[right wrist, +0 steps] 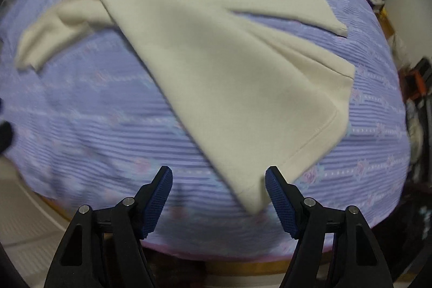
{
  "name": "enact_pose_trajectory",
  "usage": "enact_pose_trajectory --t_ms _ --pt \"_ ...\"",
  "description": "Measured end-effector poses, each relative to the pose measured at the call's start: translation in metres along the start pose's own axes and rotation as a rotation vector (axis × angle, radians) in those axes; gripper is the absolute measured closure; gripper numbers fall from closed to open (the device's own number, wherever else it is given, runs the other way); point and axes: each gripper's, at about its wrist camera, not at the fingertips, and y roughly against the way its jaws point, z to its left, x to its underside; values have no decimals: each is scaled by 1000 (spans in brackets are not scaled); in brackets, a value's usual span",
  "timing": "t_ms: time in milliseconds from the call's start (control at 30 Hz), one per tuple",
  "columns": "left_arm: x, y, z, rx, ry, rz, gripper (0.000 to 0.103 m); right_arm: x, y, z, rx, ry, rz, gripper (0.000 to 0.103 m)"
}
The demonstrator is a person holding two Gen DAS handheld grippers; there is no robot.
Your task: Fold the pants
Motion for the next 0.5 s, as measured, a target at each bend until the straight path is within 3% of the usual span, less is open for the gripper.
enact_pose_trajectory --t_ms 67,200,233,267,333,500 --pt "1 -5 -4 -6 -20 5 9 -1 -15 4 71 40 5 41" --pt "4 -10 -10 -16 -52 3 9 -3 -30 16 179 133 -25 43" --pt "5 -10 -11 -19 -63 2 10 -3 -34 18 193 152 -22 51" --pt "5 -9 -12 -21 -72 -2 10 -3 -37 20 203 167 -19 69" --pt "5 -6 -11 -26 -91 -18 10 -5 -31 18 201 178 -23 93" --pt "-6 9 -1 -40 -177 -89 10 -11 36 -13 212 79 -198 94"
